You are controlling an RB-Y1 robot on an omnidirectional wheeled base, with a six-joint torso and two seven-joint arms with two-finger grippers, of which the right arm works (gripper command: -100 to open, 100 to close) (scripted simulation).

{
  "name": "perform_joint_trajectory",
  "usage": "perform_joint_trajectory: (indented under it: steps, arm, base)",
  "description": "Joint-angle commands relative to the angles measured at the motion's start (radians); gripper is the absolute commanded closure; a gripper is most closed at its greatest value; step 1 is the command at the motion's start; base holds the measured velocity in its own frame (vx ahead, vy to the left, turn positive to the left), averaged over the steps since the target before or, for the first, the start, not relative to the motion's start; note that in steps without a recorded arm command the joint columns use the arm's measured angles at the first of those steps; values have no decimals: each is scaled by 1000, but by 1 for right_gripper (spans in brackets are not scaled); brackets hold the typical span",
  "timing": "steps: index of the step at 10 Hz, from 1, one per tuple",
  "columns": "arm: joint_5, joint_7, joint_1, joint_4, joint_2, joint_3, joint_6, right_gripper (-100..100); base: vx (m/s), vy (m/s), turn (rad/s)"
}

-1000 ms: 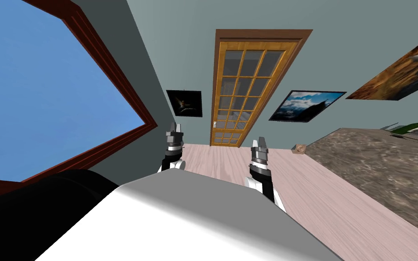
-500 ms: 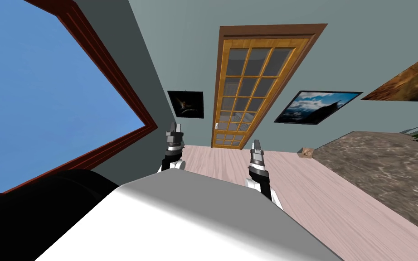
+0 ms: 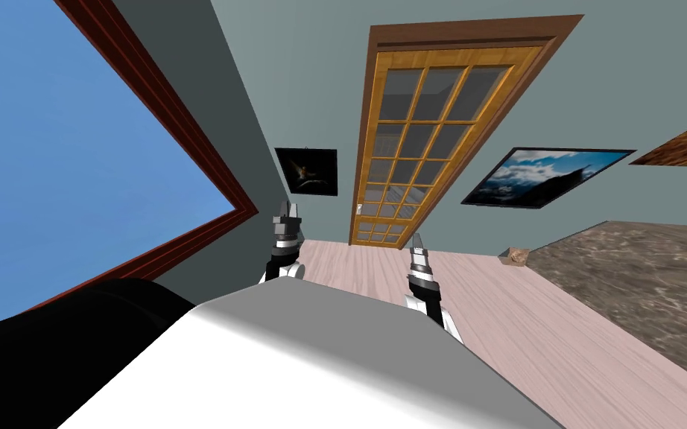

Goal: Pull the door open

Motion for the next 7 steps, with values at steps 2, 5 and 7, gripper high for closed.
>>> perform_joint_trajectory:
  steps: [2, 5, 7]
  arm:
    - [20, 54, -12, 57, -1, -11, -17, -100]
    - [42, 111, -24, 120, -3, -26, -34, -100]
    - [56, 149, -33, 162, -5, -37, -46, -100]
  base:
    - [99, 54, 38]
    - [122, 53, 35]
    - [96, 47, 38]
